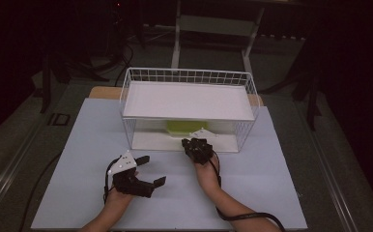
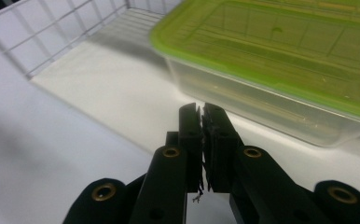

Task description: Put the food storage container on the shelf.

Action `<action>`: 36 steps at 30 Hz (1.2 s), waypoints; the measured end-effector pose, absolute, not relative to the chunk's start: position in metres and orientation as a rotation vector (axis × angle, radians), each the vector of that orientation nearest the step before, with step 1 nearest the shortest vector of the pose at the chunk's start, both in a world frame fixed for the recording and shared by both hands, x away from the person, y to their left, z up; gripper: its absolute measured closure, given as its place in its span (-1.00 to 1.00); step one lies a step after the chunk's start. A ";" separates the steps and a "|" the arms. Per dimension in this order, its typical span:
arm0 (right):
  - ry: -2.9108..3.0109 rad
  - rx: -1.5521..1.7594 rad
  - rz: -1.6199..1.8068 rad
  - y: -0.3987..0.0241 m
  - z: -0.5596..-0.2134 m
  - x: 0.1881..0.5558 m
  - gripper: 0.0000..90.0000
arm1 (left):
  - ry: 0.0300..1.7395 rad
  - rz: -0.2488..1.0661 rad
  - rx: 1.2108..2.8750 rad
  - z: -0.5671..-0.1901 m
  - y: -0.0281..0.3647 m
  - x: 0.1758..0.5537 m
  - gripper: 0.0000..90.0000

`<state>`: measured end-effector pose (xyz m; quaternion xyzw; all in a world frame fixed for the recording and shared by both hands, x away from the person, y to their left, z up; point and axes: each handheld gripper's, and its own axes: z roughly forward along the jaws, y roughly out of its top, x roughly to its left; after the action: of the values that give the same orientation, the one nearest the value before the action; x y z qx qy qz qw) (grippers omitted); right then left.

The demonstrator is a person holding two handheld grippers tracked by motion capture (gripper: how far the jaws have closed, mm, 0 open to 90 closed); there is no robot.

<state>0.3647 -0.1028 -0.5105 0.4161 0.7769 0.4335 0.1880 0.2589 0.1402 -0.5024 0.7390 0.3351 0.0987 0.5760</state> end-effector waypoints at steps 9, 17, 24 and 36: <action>2.230 1.121 1.288 -0.120 -0.495 0.339 0.17 | 0.746 0.235 1.741 -0.495 0.139 0.265 -1.00; 2.272 1.132 1.338 -0.131 -0.489 0.329 -0.45 | 0.714 0.210 1.748 -0.491 0.134 0.268 -1.00; 2.271 1.108 1.412 -0.145 -0.482 0.320 -0.53 | 0.704 0.191 1.742 -0.485 0.129 0.269 -1.00; 2.269 1.016 1.418 -0.173 -0.462 0.291 -0.58 | 0.667 0.187 1.726 -0.469 0.136 0.250 -1.00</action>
<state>0.2914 -0.1728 -0.4619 0.3516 0.7851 0.4905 0.1394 0.2497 0.1357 -0.4688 0.7439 0.2874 0.0806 0.5979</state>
